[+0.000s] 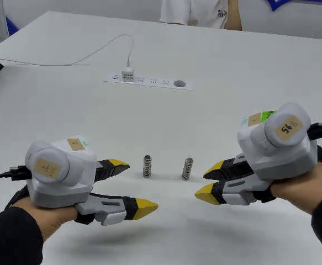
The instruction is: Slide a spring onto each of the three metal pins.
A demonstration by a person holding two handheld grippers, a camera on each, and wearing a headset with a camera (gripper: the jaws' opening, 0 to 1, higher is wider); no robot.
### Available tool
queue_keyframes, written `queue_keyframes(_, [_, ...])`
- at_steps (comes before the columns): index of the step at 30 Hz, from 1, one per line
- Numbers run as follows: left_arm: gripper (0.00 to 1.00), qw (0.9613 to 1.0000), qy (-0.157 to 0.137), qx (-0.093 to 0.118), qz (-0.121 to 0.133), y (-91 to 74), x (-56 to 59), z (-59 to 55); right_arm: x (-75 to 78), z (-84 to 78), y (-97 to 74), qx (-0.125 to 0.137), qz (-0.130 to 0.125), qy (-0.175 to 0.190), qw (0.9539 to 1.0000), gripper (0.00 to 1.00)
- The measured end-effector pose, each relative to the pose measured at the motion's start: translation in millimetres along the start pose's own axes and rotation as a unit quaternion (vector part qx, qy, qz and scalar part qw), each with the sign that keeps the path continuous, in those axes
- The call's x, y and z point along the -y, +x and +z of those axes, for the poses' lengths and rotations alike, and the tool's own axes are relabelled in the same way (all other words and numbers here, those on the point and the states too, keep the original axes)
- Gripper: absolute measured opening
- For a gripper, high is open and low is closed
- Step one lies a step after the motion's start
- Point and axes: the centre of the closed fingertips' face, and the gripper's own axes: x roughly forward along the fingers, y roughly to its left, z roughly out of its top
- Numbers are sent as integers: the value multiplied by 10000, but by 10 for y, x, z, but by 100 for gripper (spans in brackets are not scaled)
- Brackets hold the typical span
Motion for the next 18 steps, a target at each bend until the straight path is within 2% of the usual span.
queue_keyframes(9, [64, 10000, -20, -12, -4, -2, 0, -8, -13, -139, -92, 84, -85, 190, 9997, 27])
queue_keyframes(18, [64, 10000, -31, -42, -25, 7, 11, -22, 132, -321, -255, 147, -342, 467, 9982, 28])
